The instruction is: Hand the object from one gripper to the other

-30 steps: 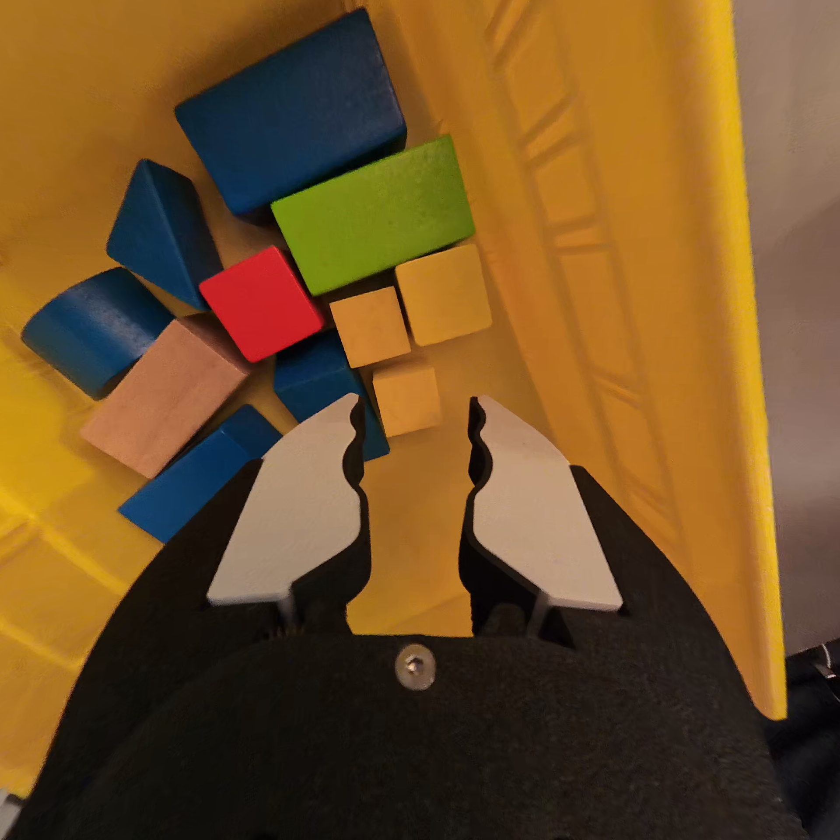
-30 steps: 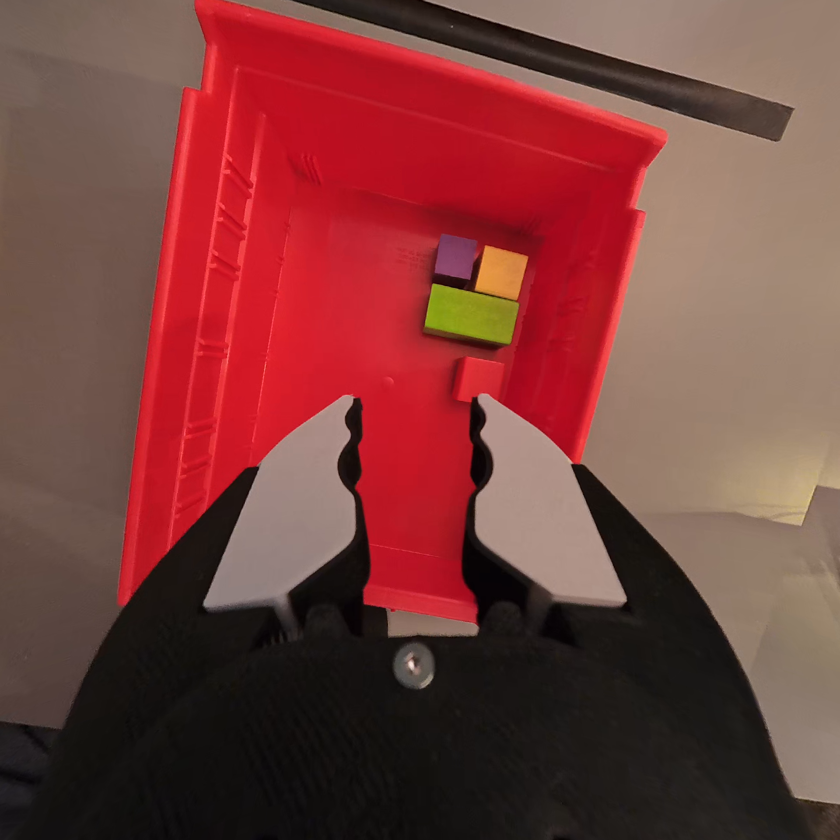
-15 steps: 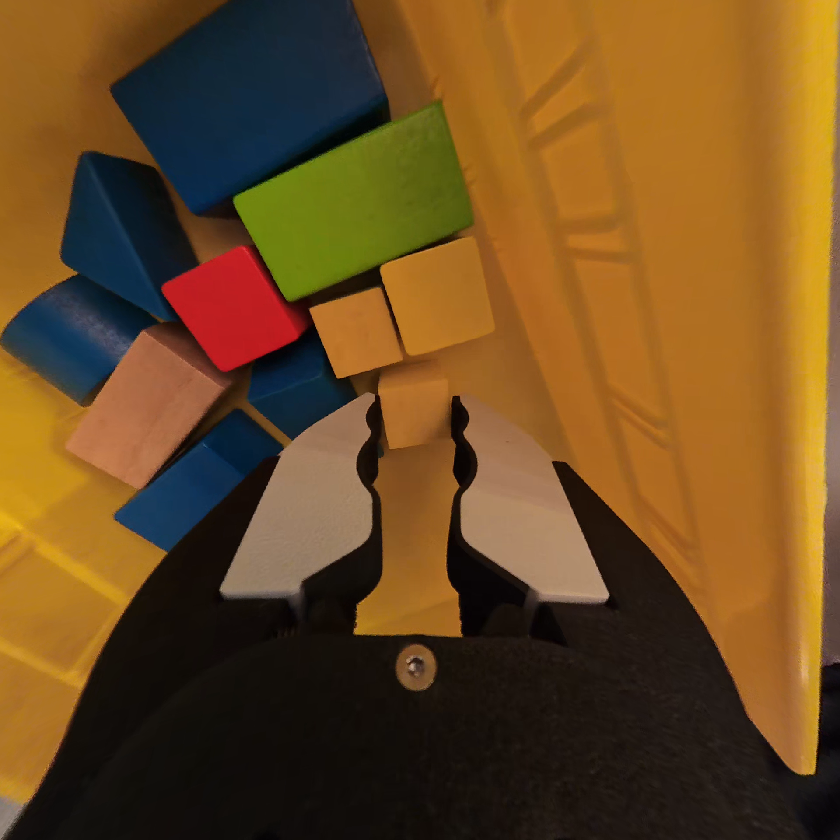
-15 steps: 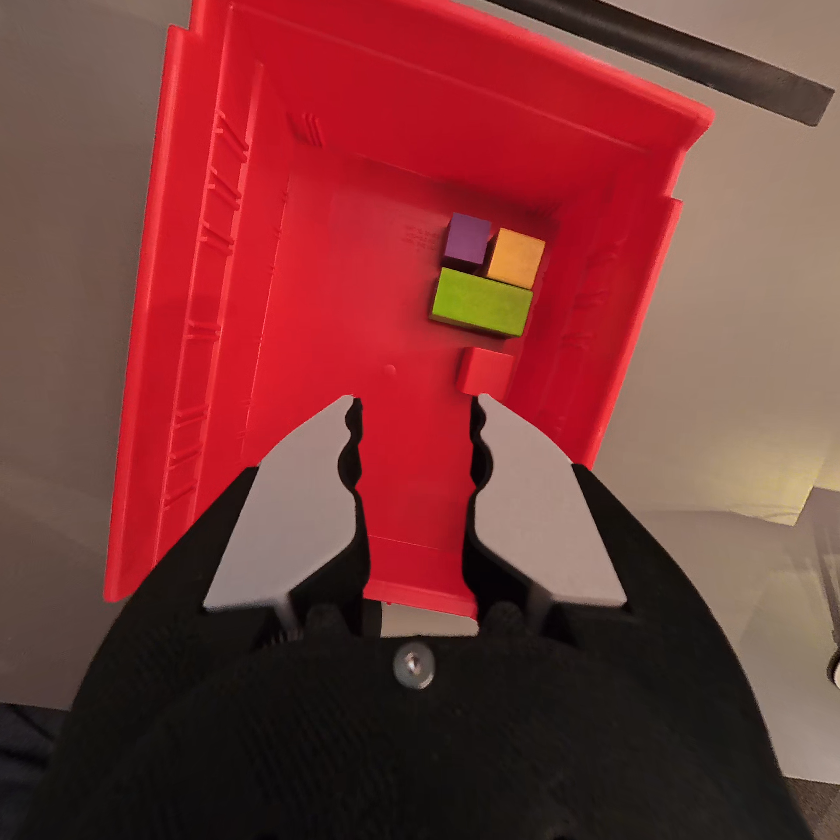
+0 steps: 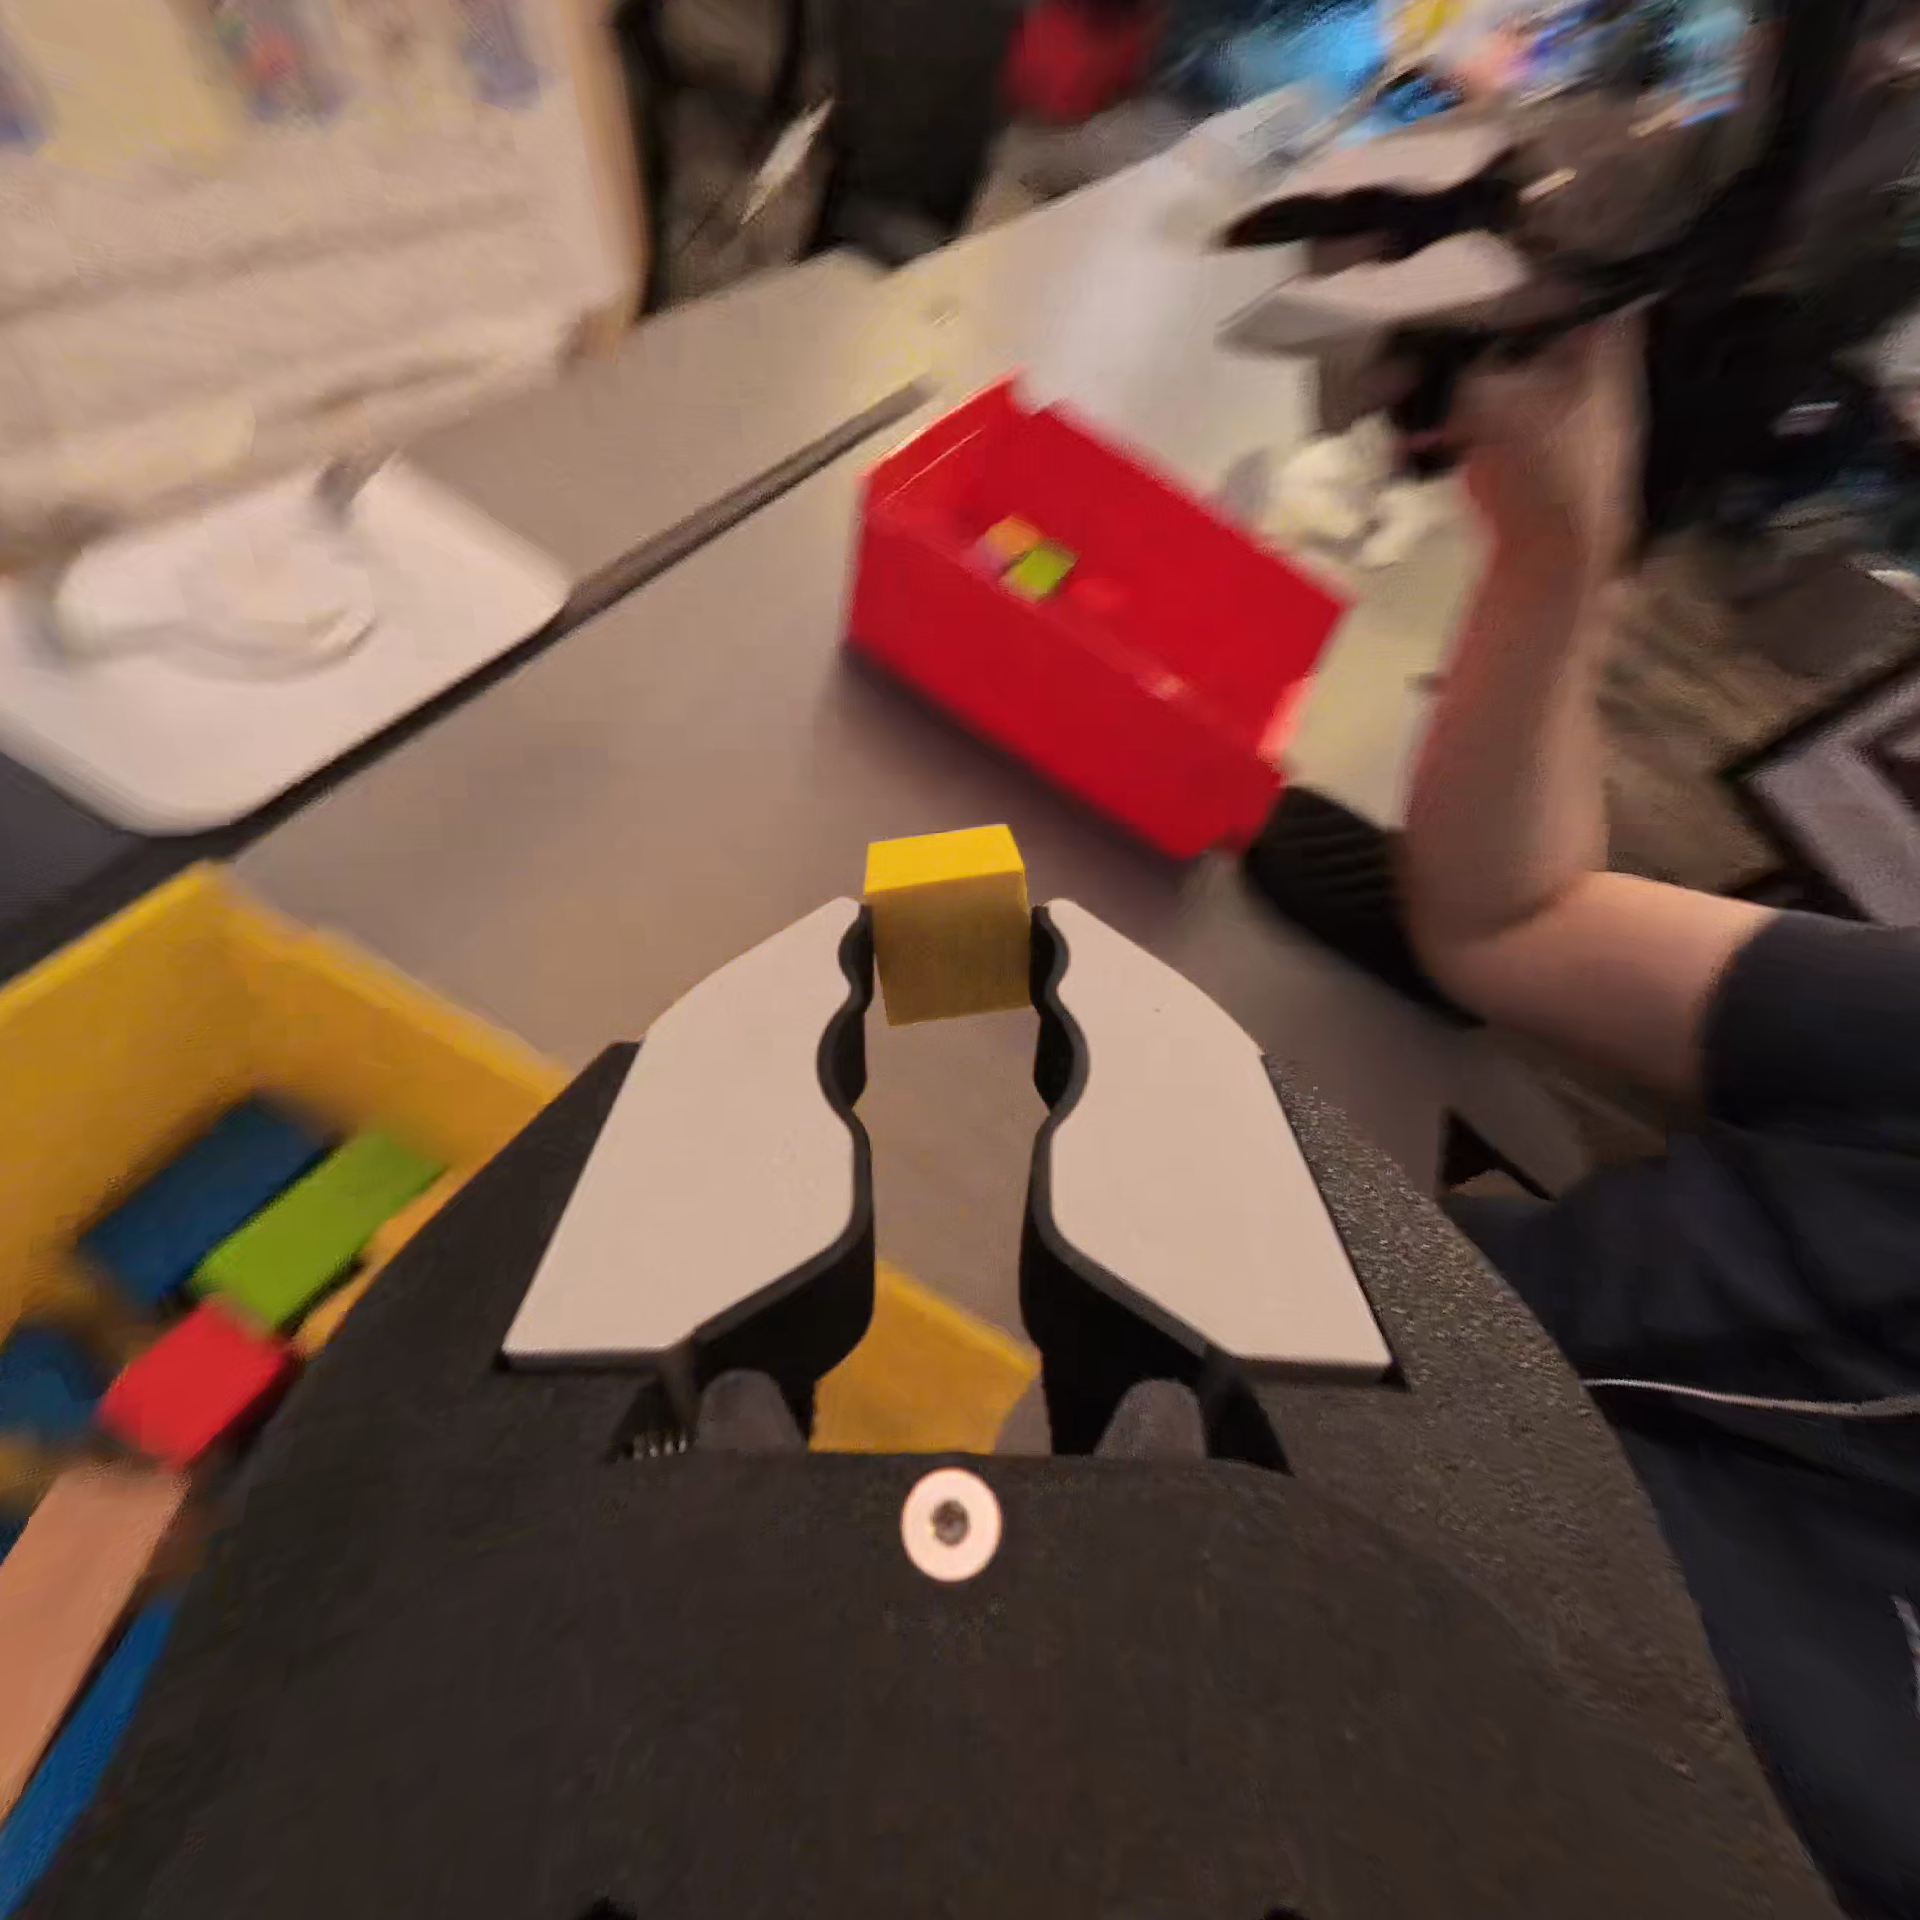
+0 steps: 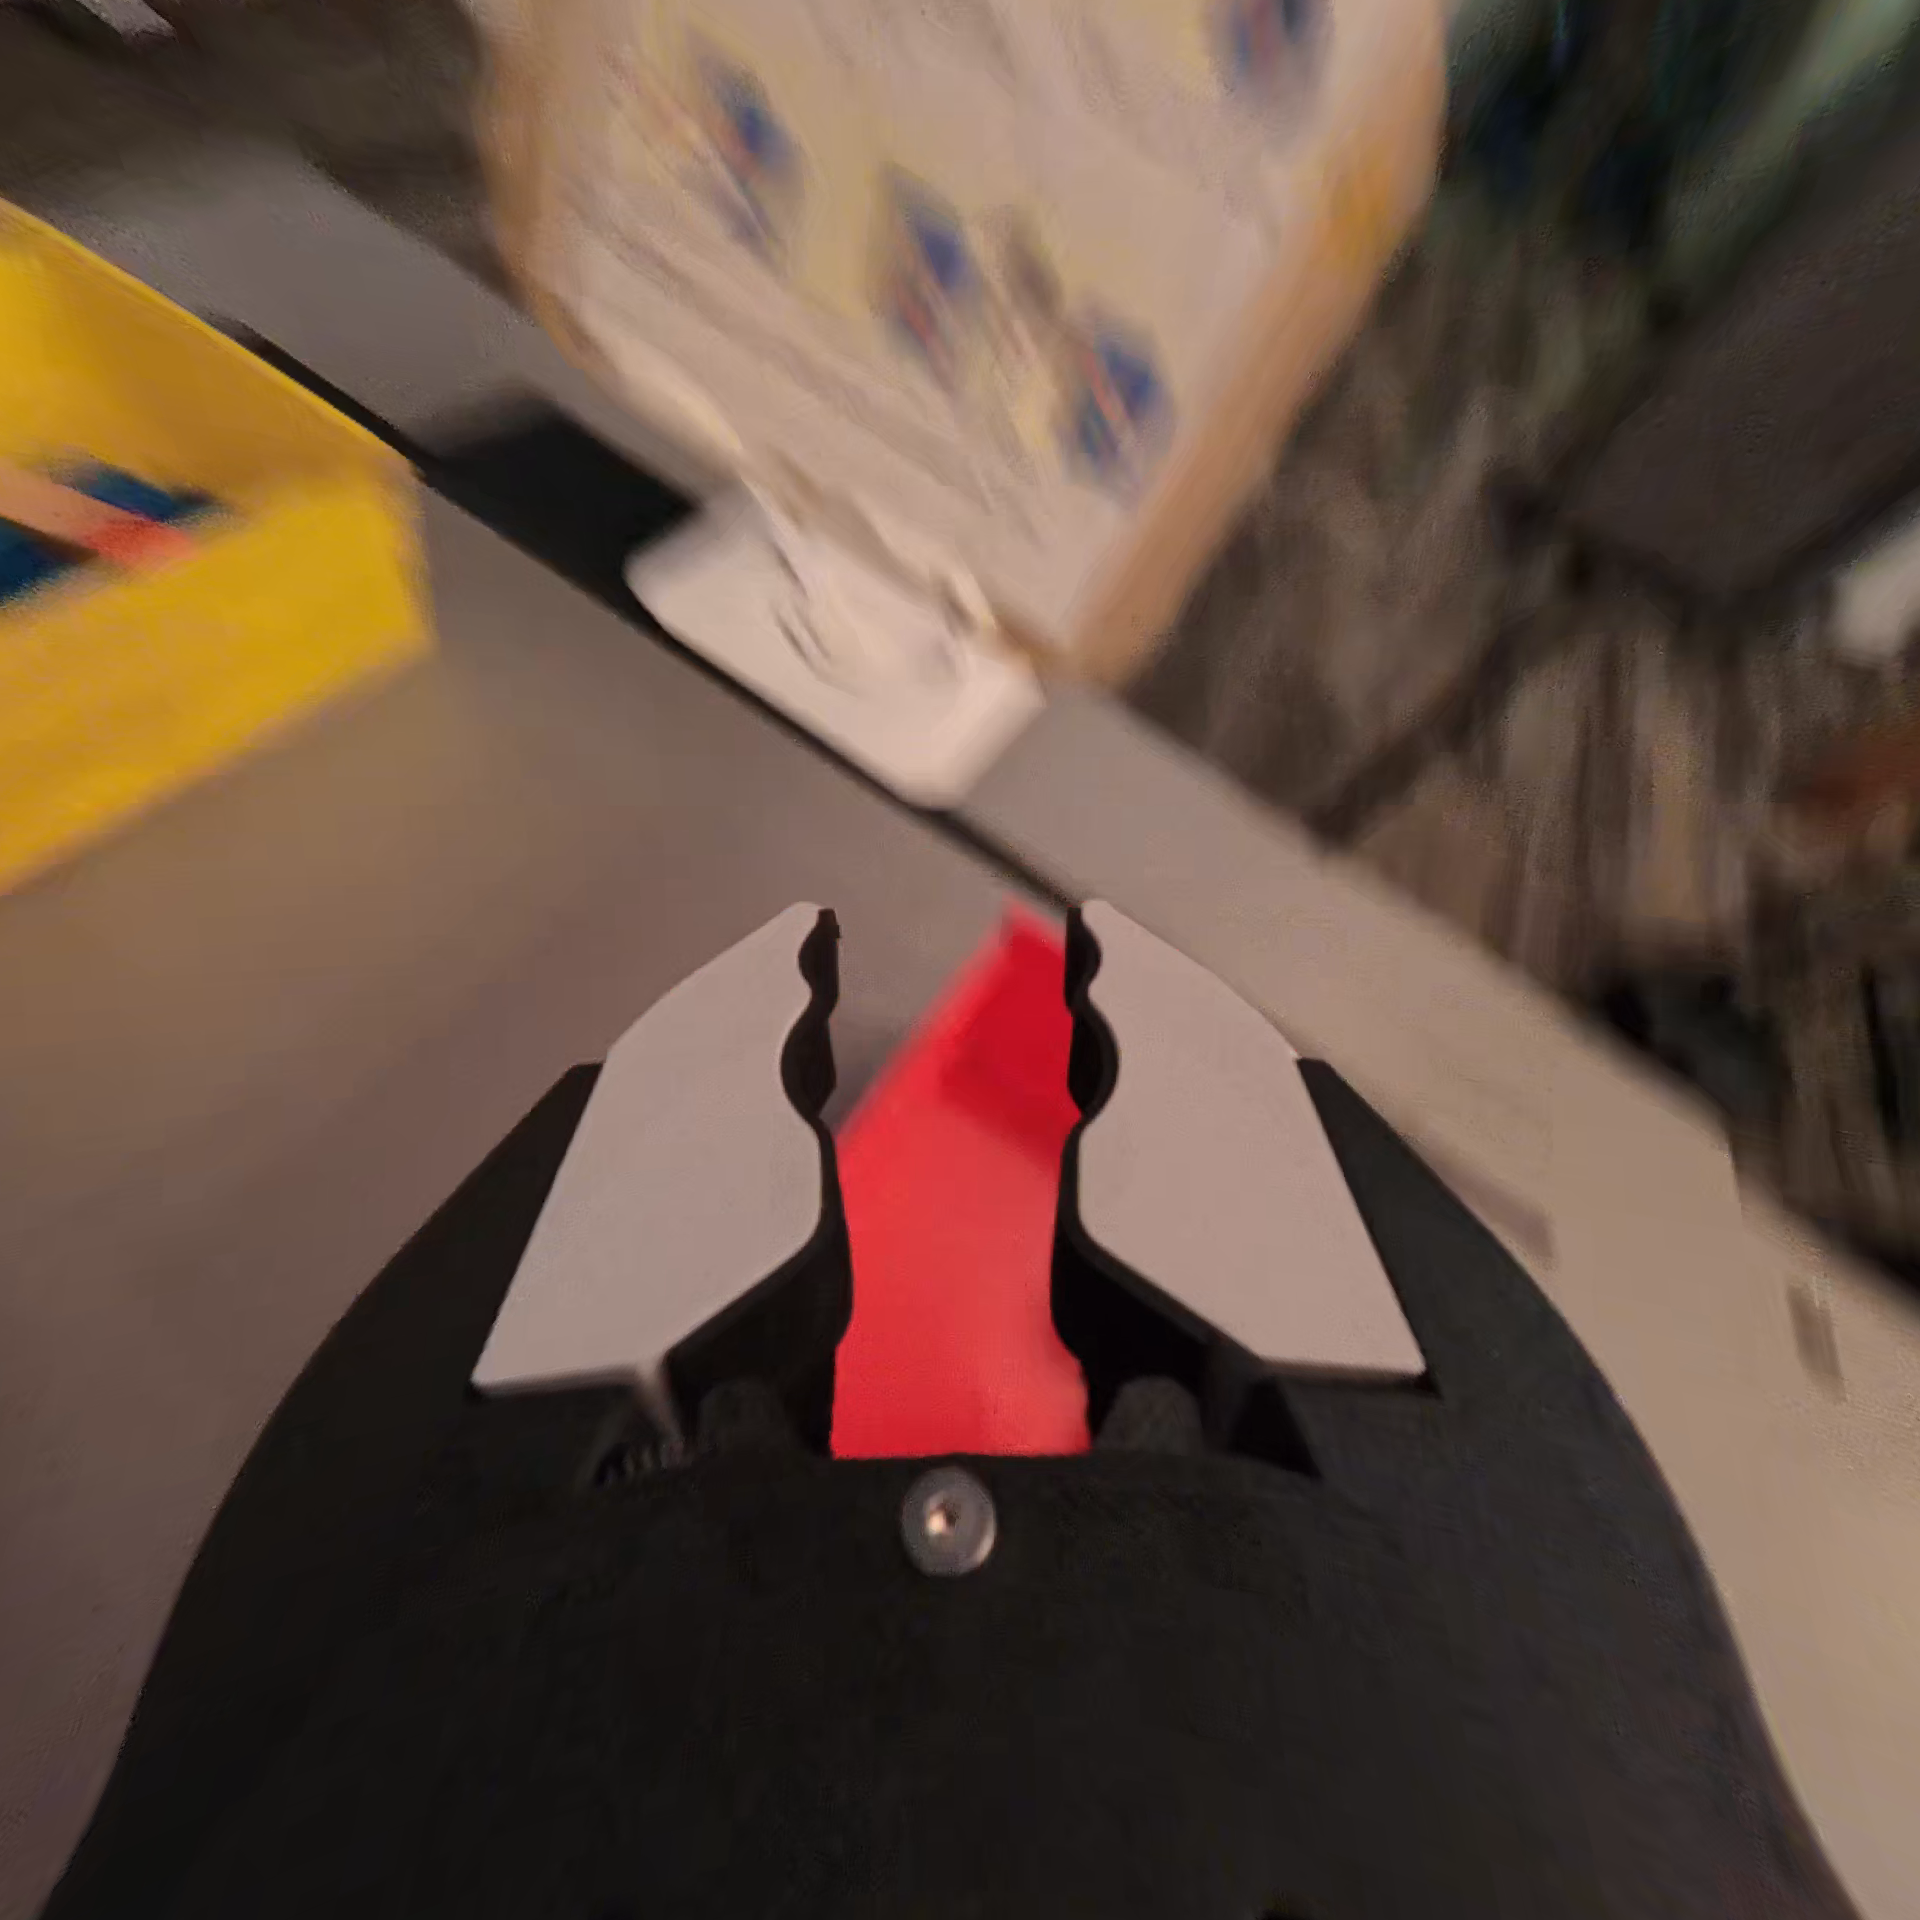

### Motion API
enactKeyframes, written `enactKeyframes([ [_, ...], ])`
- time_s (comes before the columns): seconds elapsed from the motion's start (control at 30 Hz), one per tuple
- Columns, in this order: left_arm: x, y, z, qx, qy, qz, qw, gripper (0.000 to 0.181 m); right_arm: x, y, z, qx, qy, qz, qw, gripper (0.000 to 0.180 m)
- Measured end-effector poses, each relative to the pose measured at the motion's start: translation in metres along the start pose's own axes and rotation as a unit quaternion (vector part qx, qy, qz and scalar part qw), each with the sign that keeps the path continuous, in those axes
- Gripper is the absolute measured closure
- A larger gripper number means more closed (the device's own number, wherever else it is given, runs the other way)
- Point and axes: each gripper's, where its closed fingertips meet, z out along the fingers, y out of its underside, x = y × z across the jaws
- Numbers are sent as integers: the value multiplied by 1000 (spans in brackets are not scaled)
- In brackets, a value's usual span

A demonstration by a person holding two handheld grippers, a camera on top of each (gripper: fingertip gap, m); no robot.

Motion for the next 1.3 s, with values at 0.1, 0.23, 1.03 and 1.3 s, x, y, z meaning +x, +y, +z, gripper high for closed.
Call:
enactKeyframes([
  [0.1, 56, -25, 8, 51, 97, 52, 993, 153, -96, -68, -30, 230, -117, -145, 955, 130],
  [0.23, 110, -43, 17, 94, 211, 53, 972, 153, -176, -89, -59, 354, -129, -288, 880, 127],
  [1.03, 120, -58, -7, 175, 237, 80, 952, 136, -17, 50, -23, -28, -72, -232, 970, 153],
  [1.3, 116, -42, -8, 134, 182, 123, 966, 141, 39, 223, 25, -372, -102, -94, 918, 153],
])
